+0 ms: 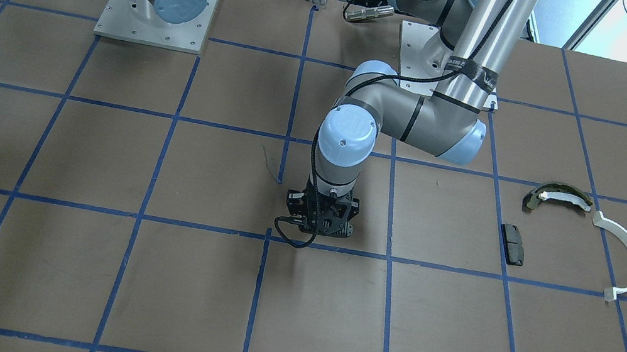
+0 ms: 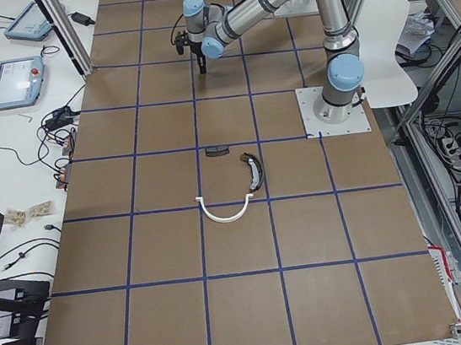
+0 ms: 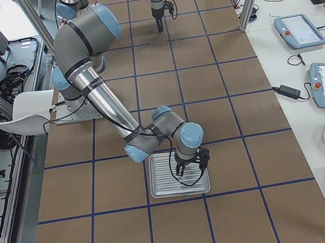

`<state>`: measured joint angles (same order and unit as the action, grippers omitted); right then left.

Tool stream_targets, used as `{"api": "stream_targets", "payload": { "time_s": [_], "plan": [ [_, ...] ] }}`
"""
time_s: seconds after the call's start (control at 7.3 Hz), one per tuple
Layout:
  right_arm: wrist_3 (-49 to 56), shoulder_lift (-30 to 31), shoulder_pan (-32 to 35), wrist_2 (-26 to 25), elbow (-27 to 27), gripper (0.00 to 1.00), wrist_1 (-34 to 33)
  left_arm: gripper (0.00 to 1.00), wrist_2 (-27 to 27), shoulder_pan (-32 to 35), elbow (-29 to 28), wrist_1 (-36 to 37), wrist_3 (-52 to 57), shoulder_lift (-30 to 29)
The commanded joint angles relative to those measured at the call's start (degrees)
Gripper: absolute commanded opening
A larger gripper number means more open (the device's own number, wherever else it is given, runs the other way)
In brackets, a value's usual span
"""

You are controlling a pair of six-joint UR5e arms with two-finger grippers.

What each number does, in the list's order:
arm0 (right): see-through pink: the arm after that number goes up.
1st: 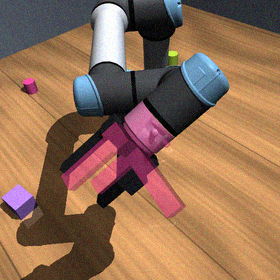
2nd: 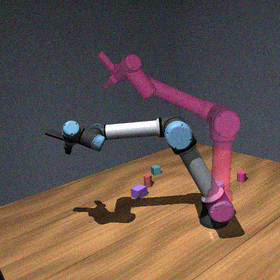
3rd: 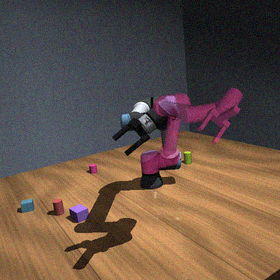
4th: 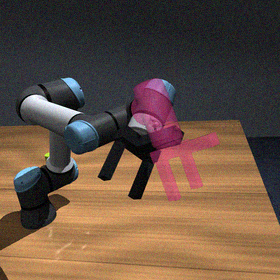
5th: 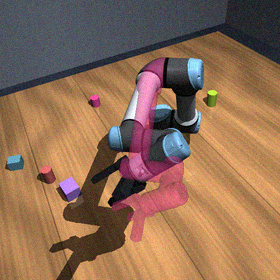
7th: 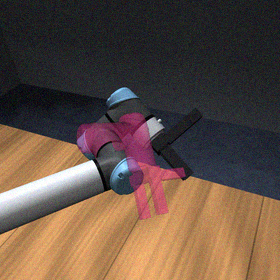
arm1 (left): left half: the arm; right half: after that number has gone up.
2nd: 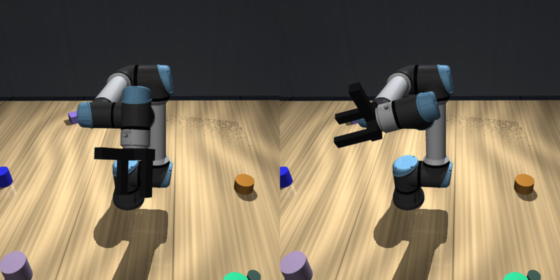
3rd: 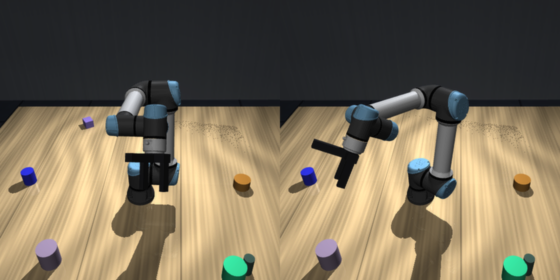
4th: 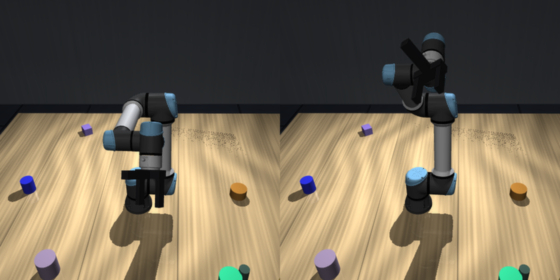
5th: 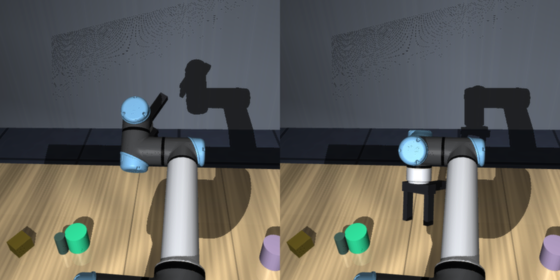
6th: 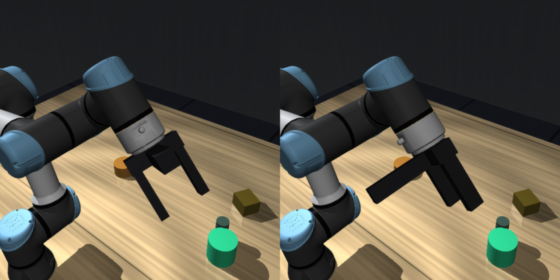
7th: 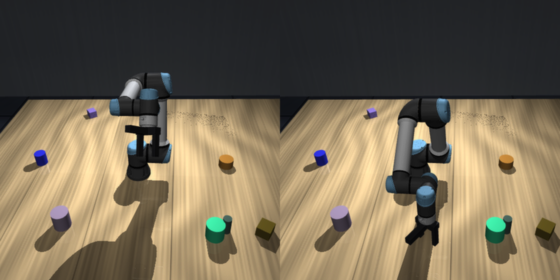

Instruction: Place bearing gear from tray to pile

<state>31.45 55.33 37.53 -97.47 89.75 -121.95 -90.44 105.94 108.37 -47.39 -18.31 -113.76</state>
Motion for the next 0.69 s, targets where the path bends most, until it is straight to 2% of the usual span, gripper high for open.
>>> {"api": "stream_targets", "payload": {
  "time_s": [0.0,0.14,0.41,0.55],
  "plan": [
    [0.01,-0.22,0.0,0.0,0.16,0.53,-0.13,0.0,-2.35,-5.26,-3.67,-10.03,2.21,2.83],
    [0.1,-0.22,0.0,-0.09,0.25,0.33,-0.13,0.0,-2.46,-9.65,-5.52,-14.35,5.01,3.28],
    [0.54,-0.22,0.0,-0.17,0.42,0.0,-0.04,0.0,-7.01,-22.37,-5.54,-16.68,20.85,4.42],
    [0.89,-0.22,0.0,-0.09,0.34,0.0,-0.04,0.0,-7.03,-28.71,-5.01,-16.85,27.56,4.77]
  ]
}}
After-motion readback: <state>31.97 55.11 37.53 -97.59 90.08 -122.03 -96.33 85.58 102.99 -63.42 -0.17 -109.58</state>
